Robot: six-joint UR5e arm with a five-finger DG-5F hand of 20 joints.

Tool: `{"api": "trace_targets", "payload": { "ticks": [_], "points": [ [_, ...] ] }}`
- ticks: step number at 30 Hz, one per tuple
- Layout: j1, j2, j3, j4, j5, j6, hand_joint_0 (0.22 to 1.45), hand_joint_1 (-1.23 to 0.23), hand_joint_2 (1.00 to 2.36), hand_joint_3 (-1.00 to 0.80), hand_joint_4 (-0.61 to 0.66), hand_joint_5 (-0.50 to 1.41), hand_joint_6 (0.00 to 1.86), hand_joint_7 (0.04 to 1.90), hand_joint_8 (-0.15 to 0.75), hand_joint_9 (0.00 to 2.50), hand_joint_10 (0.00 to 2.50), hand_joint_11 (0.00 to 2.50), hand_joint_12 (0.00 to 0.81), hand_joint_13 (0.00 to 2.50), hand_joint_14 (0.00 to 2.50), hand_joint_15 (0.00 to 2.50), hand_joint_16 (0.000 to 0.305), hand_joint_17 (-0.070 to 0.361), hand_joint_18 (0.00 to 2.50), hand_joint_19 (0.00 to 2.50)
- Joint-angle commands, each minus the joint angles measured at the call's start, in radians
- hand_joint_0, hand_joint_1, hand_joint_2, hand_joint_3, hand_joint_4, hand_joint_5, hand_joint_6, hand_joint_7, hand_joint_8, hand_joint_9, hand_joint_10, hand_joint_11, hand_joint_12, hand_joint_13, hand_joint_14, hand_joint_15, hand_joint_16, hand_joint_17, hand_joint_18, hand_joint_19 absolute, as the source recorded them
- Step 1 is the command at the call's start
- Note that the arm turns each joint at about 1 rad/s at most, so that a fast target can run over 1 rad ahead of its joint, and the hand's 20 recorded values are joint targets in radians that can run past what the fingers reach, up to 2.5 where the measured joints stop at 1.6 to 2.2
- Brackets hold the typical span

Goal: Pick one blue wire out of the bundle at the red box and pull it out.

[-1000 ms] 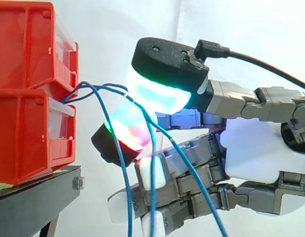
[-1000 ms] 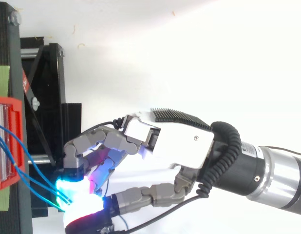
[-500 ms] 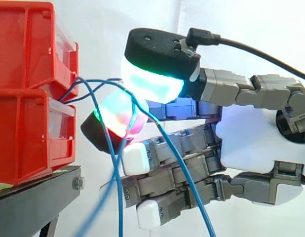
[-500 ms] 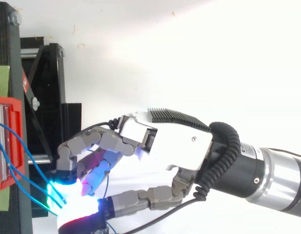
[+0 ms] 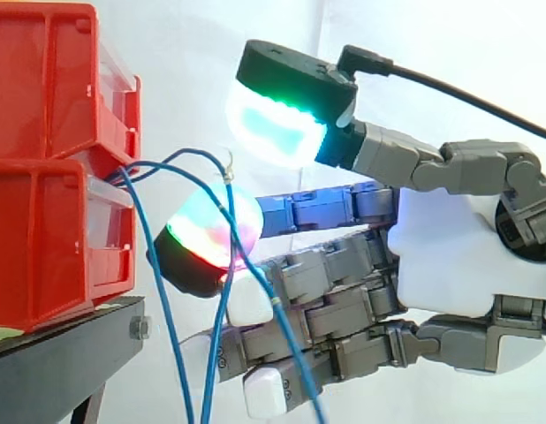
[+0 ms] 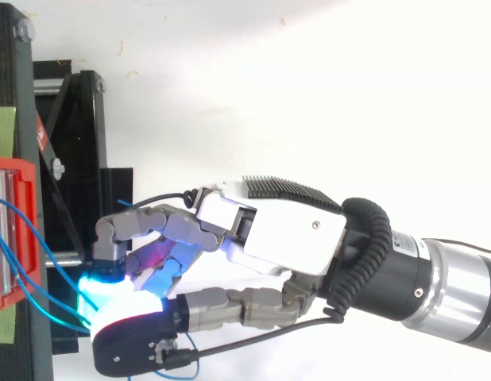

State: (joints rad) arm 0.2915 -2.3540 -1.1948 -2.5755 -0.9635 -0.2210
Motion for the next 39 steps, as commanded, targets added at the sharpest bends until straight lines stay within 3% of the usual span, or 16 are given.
{"api": "trace_targets", "payload": {
  "ticks": [1,4,12,19,33,35,39],
  "points": [
    [0.000,0.001,0.000,0.000,0.000,0.000,0.50,-0.40,1.00,-0.50,0.11,-0.04,0.66,1.14,0.308,1.19,0.01,0.33,0.404,0.78,0.01,0.34,0.054,0.122,0.75,0.53],
    [0.000,-0.001,0.000,0.000,0.000,0.000,0.48,-0.41,1.00,-0.50,0.10,-0.04,0.70,1.09,0.322,1.20,0.01,0.35,0.412,0.79,0.01,0.34,0.055,0.124,0.76,0.53],
    [0.001,-0.001,0.000,0.000,0.000,0.000,0.55,-0.70,1.00,-0.50,0.10,-0.08,0.85,1.20,0.309,1.23,0.02,0.56,0.400,0.84,0.02,0.42,0.049,0.111,0.76,0.53],
    [0.001,-0.001,0.000,0.000,0.000,0.000,0.59,-0.77,1.01,-0.30,0.05,-0.08,0.89,1.12,0.321,1.30,0.02,0.68,0.394,0.88,0.02,0.49,0.047,0.106,0.78,0.54],
    [0.001,0.001,0.000,0.000,0.000,0.000,0.60,-0.87,1.02,-0.05,-0.07,-0.06,0.91,1.11,0.337,1.30,0.02,0.61,0.408,0.95,0.02,0.52,0.052,0.117,0.86,0.48],
    [0.001,-0.001,0.000,-0.002,0.000,0.000,0.59,-0.88,1.02,0.01,-0.16,-0.04,0.90,1.02,0.264,1.25,0.01,0.44,0.409,0.89,0.02,0.44,0.054,0.121,0.87,0.44],
    [0.001,0.001,0.001,-0.014,-0.001,0.000,0.57,-0.88,1.01,0.07,-0.22,-0.01,0.86,0.98,0.242,1.24,0.01,0.19,0.422,0.82,0.01,0.31,0.060,0.135,0.87,0.38]
  ]
}}
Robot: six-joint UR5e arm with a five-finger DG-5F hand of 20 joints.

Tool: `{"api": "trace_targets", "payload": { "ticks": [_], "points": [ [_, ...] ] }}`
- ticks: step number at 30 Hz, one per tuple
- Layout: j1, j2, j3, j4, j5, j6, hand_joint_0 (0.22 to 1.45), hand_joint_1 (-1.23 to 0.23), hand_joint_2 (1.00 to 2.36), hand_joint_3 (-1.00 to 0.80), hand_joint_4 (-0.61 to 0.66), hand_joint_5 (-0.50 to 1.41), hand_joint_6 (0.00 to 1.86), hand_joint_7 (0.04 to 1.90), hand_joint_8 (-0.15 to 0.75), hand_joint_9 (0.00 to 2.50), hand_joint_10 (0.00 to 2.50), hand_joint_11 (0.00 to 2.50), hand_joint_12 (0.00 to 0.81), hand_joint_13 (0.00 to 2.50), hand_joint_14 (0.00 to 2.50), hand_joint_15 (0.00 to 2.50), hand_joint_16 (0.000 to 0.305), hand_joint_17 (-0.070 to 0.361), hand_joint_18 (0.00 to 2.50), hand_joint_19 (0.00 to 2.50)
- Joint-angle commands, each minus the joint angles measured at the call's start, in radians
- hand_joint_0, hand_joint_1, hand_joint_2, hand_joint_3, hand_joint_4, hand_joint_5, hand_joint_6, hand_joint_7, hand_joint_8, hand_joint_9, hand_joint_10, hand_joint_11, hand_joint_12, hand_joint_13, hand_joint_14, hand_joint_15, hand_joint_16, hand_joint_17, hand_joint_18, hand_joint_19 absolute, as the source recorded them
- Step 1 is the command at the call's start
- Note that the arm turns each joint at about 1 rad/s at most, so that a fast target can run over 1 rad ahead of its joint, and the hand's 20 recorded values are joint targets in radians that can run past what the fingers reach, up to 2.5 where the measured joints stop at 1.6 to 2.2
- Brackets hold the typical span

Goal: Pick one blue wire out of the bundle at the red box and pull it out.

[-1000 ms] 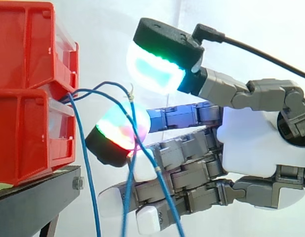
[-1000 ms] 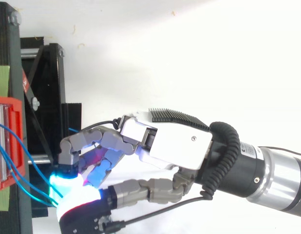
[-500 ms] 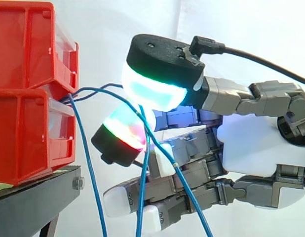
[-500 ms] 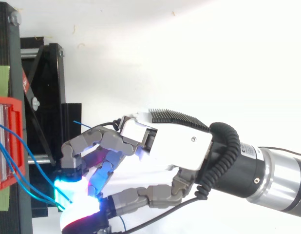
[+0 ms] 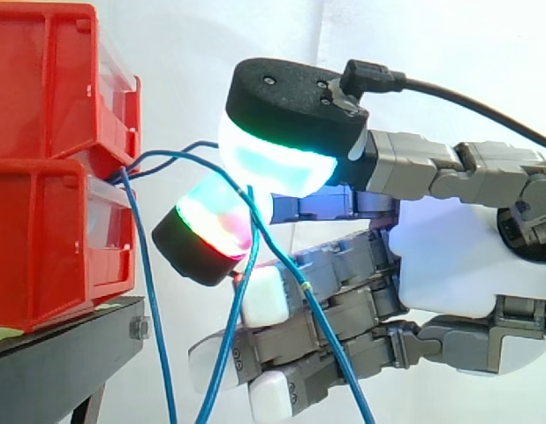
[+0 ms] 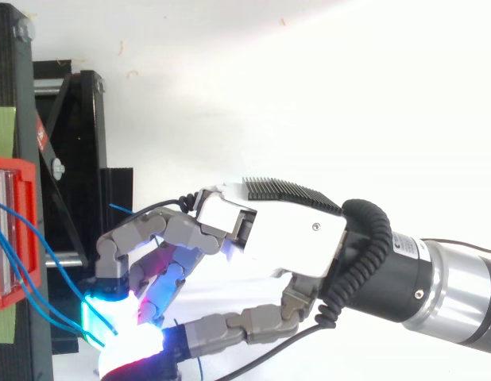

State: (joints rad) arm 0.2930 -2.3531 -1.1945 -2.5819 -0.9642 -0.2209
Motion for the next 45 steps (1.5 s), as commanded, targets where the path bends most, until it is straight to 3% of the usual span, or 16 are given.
{"api": "trace_targets", "payload": {
  "ticks": [1,4,10,15,25,29,37,45],
  "points": [
    [0.000,0.001,0.001,-0.012,-0.001,0.000,0.57,-0.89,1.00,0.07,-0.21,-0.01,0.85,0.99,0.242,1.23,0.00,0.16,0.429,0.81,0.01,0.30,0.061,0.138,0.87,0.37],
    [0.000,0.001,0.001,-0.020,-0.002,0.000,0.54,-0.89,1.11,0.06,-0.20,-0.01,0.84,0.94,0.263,1.13,0.00,0.12,0.454,0.77,0.01,0.29,0.063,0.141,0.84,0.36],
    [0.000,0.009,0.003,-0.044,-0.002,0.000,0.54,-0.90,1.13,0.05,-0.18,-0.01,0.83,0.99,0.322,1.05,0.00,0.13,0.470,0.76,0.01,0.32,0.064,0.145,0.82,0.36],
    [0.002,0.031,0.004,-0.121,-0.002,0.003,0.54,-0.90,1.16,0.04,-0.18,0.00,0.83,1.00,0.331,0.94,0.00,0.10,0.484,0.71,0.01,0.32,0.066,0.148,0.76,0.35],
    [0.000,0.060,0.004,-0.216,0.001,0.005,0.54,-0.90,1.14,0.05,-0.18,-0.01,0.83,1.00,0.326,0.90,0.00,0.10,0.488,0.69,0.01,0.31,0.066,0.149,0.75,0.34],
    [0.002,0.067,0.004,-0.261,-0.001,0.006,0.59,-0.92,1.01,0.08,-0.19,-0.01,0.84,1.02,0.331,0.91,0.00,0.14,0.483,0.69,0.01,0.32,0.065,0.146,0.73,0.34],
    [0.005,0.067,0.006,-0.284,0.001,0.005,0.59,-0.91,1.01,0.04,-0.22,-0.03,0.87,0.91,0.300,0.77,0.00,0.19,0.485,0.56,0.01,0.28,0.071,0.160,0.61,0.22],
    [0.005,0.067,0.006,-0.330,0.001,0.005,0.59,-0.89,1.01,0.03,-0.20,-0.03,0.87,0.90,0.296,0.69,0.00,0.16,0.480,0.55,0.01,0.28,0.075,0.168,0.63,0.18]
  ]
}}
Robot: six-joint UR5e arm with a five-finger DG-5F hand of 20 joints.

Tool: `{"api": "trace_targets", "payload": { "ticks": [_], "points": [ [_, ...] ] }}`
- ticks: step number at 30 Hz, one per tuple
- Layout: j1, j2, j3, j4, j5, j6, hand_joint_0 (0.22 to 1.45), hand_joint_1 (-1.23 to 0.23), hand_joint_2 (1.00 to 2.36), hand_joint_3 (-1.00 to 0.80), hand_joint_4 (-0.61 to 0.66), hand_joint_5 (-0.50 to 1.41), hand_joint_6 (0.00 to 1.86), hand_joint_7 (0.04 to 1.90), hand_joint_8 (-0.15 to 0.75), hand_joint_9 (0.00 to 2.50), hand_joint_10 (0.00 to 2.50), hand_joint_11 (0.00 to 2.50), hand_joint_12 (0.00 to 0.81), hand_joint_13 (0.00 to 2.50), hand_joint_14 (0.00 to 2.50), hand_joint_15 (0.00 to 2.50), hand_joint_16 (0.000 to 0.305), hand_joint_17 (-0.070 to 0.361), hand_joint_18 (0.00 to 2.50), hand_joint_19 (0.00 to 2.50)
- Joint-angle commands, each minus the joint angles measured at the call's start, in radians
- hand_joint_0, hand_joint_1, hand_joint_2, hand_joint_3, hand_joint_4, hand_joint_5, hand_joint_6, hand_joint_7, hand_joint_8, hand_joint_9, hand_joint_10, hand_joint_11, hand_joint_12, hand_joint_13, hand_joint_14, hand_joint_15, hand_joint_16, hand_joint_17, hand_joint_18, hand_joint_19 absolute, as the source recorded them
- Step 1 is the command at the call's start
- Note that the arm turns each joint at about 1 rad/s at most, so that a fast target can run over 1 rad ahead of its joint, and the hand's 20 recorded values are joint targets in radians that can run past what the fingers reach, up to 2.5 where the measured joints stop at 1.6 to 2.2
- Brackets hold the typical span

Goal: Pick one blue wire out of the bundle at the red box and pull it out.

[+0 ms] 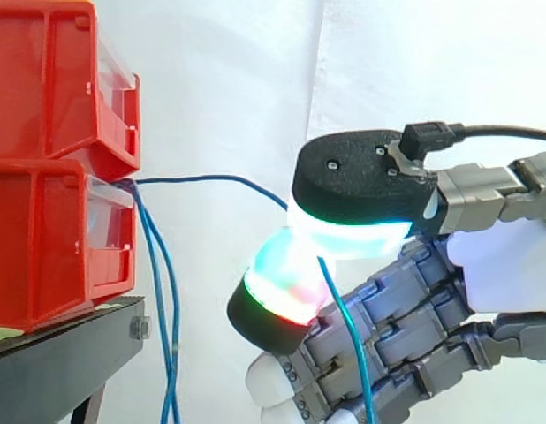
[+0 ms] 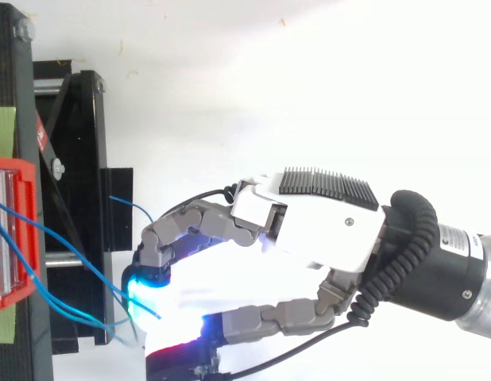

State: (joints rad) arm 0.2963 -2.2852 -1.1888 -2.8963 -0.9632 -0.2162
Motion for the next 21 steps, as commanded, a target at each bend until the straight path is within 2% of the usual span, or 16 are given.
{"api": "trace_targets", "payload": {
  "ticks": [1,21],
  "points": [
    [0.000,0.001,0.000,-0.018,0.000,0.000,0.58,-0.89,1.01,0.03,-0.20,-0.03,0.87,0.91,0.297,0.69,0.00,0.16,0.481,0.55,0.01,0.28,0.075,0.169,0.63,0.18],
    [0.000,0.000,-0.002,-0.029,-0.003,-0.014,0.58,-0.89,1.01,0.04,-0.16,-0.03,0.86,0.91,0.310,0.71,0.00,0.12,0.483,0.59,0.01,0.29,0.072,0.162,0.60,0.21]
  ]
}}
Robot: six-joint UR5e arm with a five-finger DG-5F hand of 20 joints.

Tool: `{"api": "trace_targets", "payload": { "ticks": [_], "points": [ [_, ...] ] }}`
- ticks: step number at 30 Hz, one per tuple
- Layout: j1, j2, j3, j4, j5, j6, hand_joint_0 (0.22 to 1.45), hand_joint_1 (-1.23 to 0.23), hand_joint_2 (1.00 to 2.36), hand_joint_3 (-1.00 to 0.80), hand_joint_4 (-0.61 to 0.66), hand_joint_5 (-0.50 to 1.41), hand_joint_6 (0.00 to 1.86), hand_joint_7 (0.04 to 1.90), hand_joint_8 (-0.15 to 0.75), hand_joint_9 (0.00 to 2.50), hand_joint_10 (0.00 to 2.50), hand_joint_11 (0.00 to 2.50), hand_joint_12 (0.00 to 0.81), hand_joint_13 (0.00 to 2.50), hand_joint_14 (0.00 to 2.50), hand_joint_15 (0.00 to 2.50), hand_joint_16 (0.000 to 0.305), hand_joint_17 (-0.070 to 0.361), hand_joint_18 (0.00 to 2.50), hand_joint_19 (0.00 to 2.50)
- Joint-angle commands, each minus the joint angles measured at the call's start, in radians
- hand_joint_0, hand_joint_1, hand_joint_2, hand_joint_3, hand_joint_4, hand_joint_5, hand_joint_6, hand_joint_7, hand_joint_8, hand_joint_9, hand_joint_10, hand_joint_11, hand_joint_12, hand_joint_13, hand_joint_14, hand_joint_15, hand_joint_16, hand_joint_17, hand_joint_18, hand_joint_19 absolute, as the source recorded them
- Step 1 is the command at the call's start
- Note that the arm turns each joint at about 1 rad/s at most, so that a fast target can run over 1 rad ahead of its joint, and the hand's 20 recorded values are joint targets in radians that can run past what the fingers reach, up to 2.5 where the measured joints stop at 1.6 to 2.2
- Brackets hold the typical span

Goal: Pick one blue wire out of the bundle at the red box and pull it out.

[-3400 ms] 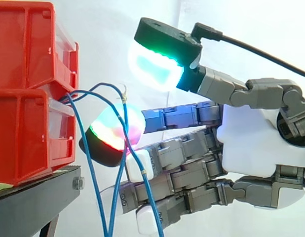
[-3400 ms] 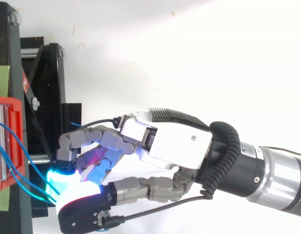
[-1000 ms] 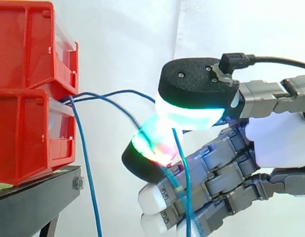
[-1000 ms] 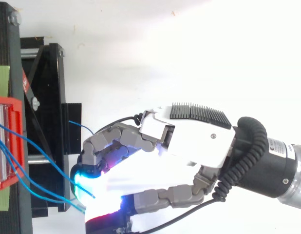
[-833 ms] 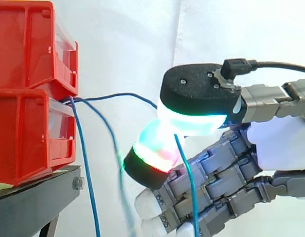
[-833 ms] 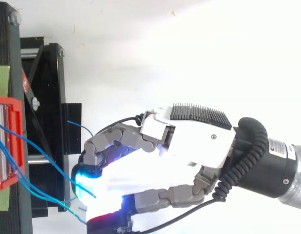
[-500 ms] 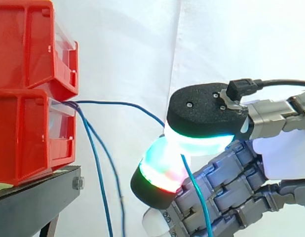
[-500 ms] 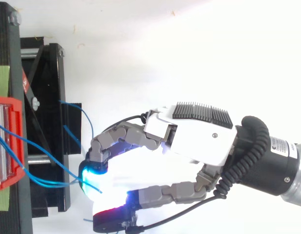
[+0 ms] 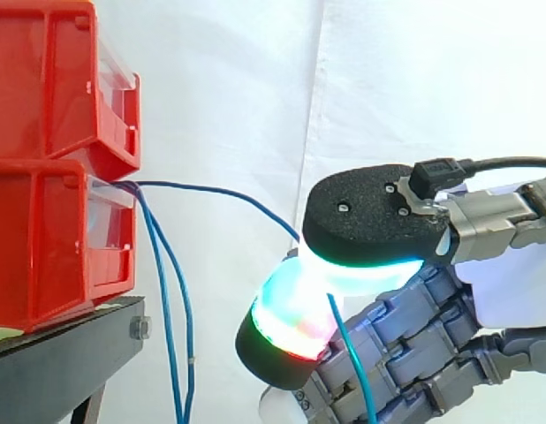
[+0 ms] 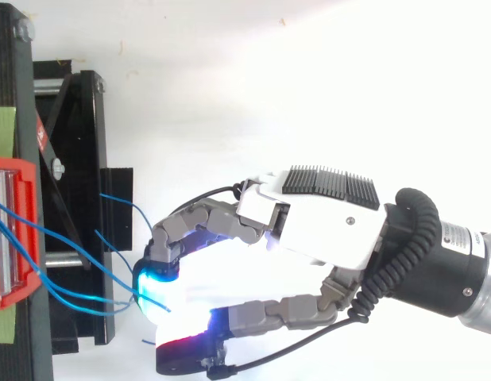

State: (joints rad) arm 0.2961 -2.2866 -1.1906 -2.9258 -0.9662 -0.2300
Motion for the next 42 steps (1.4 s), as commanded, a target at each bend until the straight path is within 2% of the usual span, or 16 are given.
{"api": "trace_targets", "payload": {
  "ticks": [1,18,22,42],
  "points": [
    [0.000,0.001,-0.001,0.001,0.000,0.000,0.58,-0.89,1.01,0.04,-0.16,-0.02,0.86,0.91,0.309,0.72,0.00,0.12,0.482,0.59,0.01,0.30,0.071,0.160,0.59,0.21],
    [0.000,0.001,-0.001,0.002,0.000,0.000,0.58,-0.89,1.01,0.03,-0.13,-0.02,0.86,0.90,0.326,0.77,0.00,0.14,0.483,0.62,0.01,0.31,0.068,0.152,0.57,0.23],
    [0.000,0.001,-0.003,0.002,0.000,0.000,0.58,-0.88,1.01,0.04,-0.12,-0.02,0.86,0.92,0.339,0.85,0.00,0.19,0.490,0.70,0.01,0.36,0.066,0.148,0.62,0.28],
    [0.000,0.001,-0.003,0.002,0.000,0.000,0.59,-0.88,1.01,0.05,-0.11,-0.02,0.86,0.92,0.343,0.90,0.00,0.20,0.485,0.70,0.01,0.36,0.064,0.144,0.63,0.26]
  ]
}}
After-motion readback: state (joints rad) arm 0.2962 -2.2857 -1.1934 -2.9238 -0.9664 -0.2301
